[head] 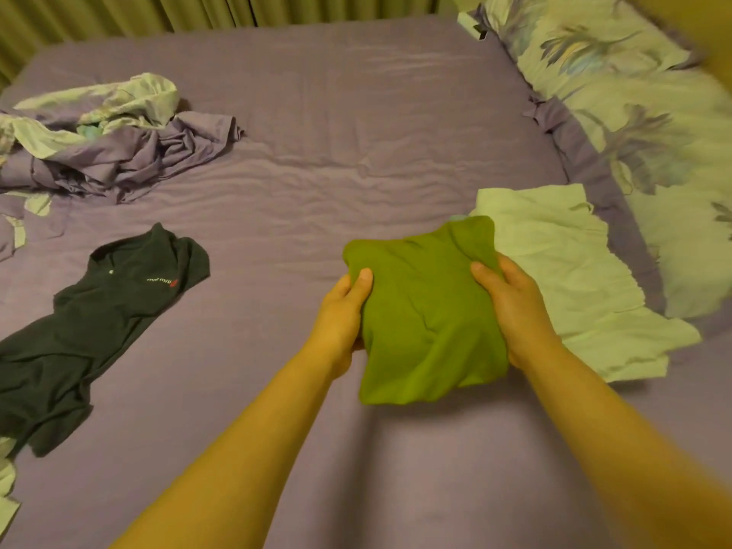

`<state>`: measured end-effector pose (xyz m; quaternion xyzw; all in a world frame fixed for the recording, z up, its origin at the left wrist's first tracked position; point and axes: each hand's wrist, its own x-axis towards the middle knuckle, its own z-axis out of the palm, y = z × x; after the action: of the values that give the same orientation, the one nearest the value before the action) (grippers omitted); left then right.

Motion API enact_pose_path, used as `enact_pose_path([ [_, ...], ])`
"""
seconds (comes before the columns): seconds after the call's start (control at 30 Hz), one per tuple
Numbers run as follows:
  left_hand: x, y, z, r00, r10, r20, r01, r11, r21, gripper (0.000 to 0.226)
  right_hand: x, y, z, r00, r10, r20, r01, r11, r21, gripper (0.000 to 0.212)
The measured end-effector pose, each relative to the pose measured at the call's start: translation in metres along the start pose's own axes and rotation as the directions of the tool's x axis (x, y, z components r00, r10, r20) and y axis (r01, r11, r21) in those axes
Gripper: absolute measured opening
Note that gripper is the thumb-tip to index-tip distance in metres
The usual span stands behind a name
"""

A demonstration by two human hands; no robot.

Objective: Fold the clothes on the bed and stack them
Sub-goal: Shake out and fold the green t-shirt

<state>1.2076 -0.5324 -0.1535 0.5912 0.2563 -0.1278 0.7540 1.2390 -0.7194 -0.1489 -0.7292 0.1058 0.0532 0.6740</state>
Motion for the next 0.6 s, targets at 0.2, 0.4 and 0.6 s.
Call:
enact_pose_path([
  [0.2, 0.015, 0.035, 0.097, 0.982, 0.141, 0.129, -0.141, 0.99, -0.01, 0.023, 0.039, -0.052, -0.092, 0.998, -0.056, -0.027, 0.056, 0.998, 0.024, 0.02],
  [0.4, 0.057, 0.025, 0.179, 0.981, 0.07, 0.183, -0.073, 0.997, 0.014, 0.036, 0.095, -0.04, -0.161, 0.992, 0.074, -0.104, -0.071, 0.997, 0.029, 0.013],
  [0.6, 0.079, -0.037, 0.194, 0.991, -0.01, 0.131, -0.018, 0.977, 0.213, 0.074, 0.091, 0.025, -0.186, 0.986, 0.12, -0.115, -0.151, 0.938, -0.313, 0.067],
])
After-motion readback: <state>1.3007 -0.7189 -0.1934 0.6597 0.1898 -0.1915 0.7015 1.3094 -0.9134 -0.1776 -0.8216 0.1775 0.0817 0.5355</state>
